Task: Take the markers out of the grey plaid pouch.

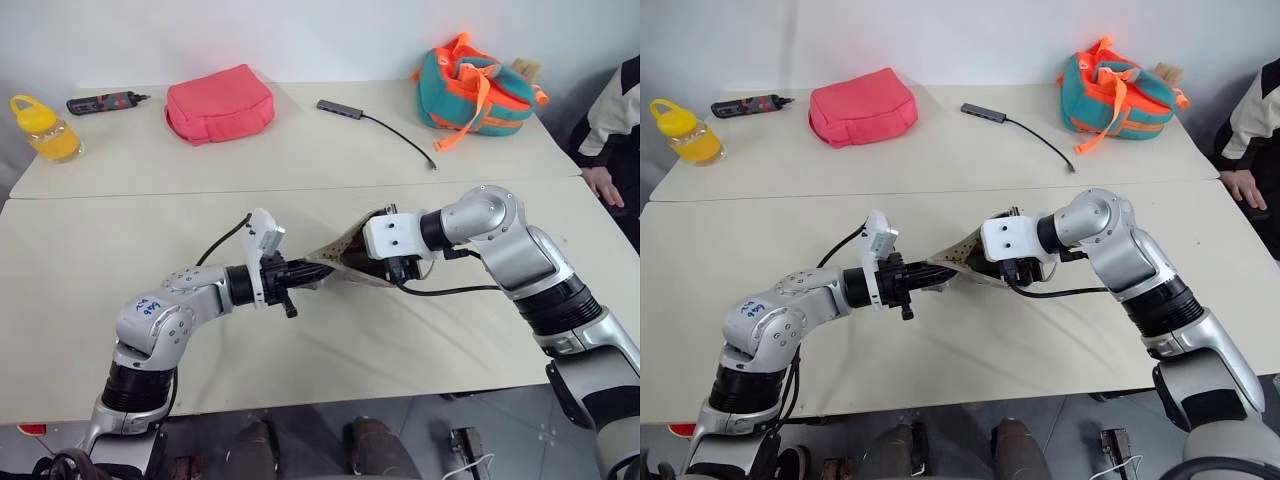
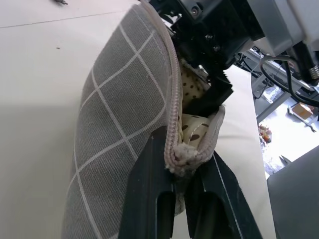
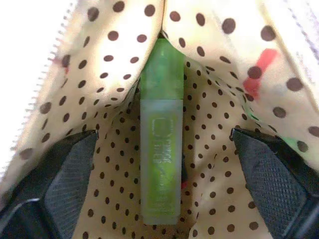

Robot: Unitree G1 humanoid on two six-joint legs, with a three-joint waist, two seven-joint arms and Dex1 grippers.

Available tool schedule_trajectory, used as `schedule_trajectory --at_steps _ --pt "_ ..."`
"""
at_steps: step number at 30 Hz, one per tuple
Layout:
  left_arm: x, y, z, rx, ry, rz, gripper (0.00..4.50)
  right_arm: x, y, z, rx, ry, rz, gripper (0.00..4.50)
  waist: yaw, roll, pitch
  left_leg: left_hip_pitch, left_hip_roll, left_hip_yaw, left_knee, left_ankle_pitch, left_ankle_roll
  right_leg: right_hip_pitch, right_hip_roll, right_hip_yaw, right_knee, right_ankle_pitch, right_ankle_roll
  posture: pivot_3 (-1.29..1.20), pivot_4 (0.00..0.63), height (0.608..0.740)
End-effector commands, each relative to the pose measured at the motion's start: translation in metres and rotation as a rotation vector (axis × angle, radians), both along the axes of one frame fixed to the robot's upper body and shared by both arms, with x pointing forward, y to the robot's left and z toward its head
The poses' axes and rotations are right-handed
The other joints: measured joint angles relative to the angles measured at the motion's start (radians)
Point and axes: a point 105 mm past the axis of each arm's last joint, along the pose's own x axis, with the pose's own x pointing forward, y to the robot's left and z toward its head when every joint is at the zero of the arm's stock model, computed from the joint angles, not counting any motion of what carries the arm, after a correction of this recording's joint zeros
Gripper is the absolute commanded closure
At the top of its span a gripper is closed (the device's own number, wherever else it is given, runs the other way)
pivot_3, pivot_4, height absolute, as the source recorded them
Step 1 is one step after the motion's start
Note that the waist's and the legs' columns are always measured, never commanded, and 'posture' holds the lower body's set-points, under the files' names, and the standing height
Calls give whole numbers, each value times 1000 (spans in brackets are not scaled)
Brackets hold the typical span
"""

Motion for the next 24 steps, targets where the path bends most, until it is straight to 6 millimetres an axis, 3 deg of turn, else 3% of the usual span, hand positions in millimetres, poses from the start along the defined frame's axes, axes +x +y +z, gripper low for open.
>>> schedule_trajectory --at_steps 1,4,10,14,20,24 --pt "-3 1 15 -57 -32 -6 4500 -1 3 15 35 -36 12 430 0 0 0 0 0 0 0 0 0 0 0 0 0 0 0 0 150 740" --pt "-4 -1 23 -133 5 -14 4500 -1 4 19 27 -51 28 1286 1 0 0 0 0 0 0 0 0 0 0 0 0 0 0 0 150 740" --pt "-6 0 29 -232 95 -32 4500 -7 13 18 -11 -35 74 1286 -2 0 0 0 0 0 0 0 0 0 0 0 0 0 0 0 150 740" --pt "-6 2 18 -212 139 -27 4500 4 26 1 -30 -29 54 1286 -6 0 0 0 0 -1 0 0 0 0 0 0 0 0 0 0 150 740" --pt "-4 6 3 -159 151 13 4500 26 26 -11 -53 -128 1 1286 -4 0 0 0 0 0 0 0 0 0 0 0 0 0 0 0 150 740" --pt "-5 4 1 -171 157 14 4500 26 18 -25 -110 -102 -10 1286 -4 0 0 0 0 0 0 0 0 0 0 0 0 0 0 0 150 740"
